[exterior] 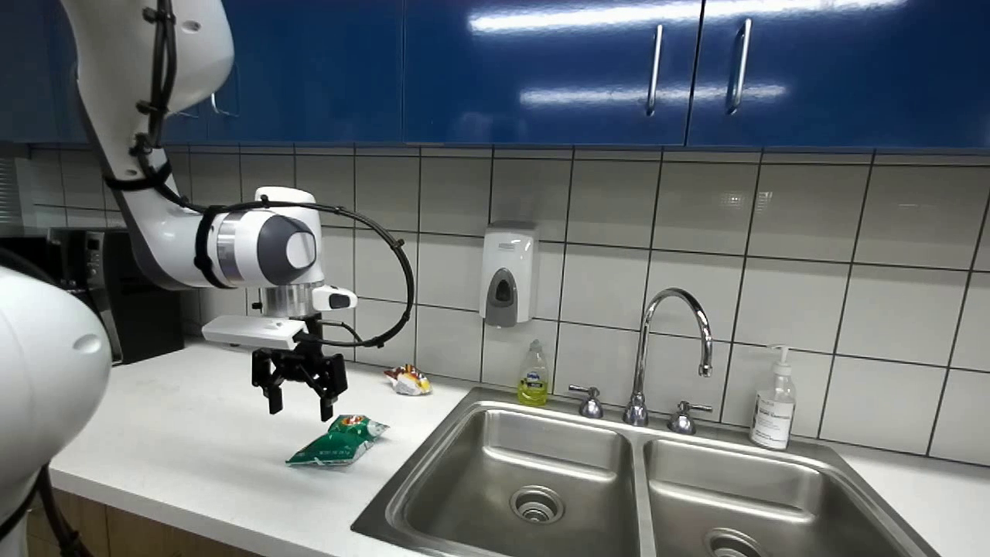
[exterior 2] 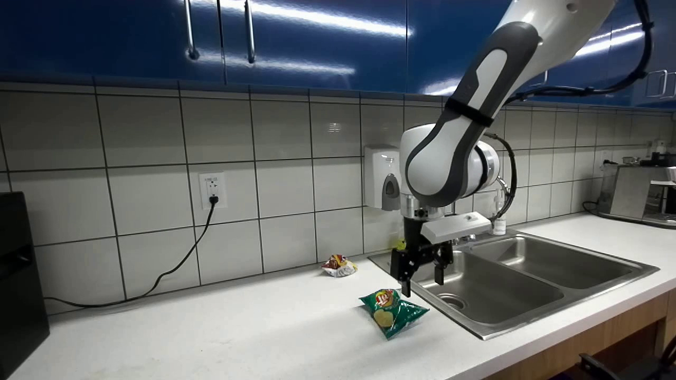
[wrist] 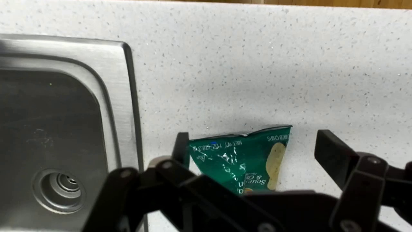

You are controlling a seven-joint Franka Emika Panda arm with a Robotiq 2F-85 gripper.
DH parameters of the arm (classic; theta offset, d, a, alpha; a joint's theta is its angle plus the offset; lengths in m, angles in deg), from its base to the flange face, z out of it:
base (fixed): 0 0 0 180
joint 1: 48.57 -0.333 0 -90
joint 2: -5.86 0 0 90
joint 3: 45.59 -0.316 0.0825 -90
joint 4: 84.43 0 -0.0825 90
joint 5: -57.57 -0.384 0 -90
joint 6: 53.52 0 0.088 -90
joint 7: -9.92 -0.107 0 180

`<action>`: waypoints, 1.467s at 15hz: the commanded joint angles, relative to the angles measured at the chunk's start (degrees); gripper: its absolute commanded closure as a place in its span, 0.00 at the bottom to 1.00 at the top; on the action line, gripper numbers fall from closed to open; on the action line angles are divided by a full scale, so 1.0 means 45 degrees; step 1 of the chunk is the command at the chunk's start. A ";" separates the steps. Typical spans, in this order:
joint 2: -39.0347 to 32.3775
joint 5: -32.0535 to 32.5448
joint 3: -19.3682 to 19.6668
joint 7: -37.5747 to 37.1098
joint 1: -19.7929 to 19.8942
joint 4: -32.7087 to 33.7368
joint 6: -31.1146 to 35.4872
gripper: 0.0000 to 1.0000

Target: Put the green packet in the sink on the left.

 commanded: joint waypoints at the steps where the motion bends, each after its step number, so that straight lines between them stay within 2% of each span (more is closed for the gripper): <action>1: -0.1472 0.0869 0.0062 -0.0590 0.0087 0.1254 0.0196 0.00; 11: -0.4337 0.1327 0.0832 -0.1044 -0.0643 0.3795 0.0256 0.00; 22: -0.5698 0.1125 0.1656 -0.1112 -0.1242 0.4875 0.0449 0.00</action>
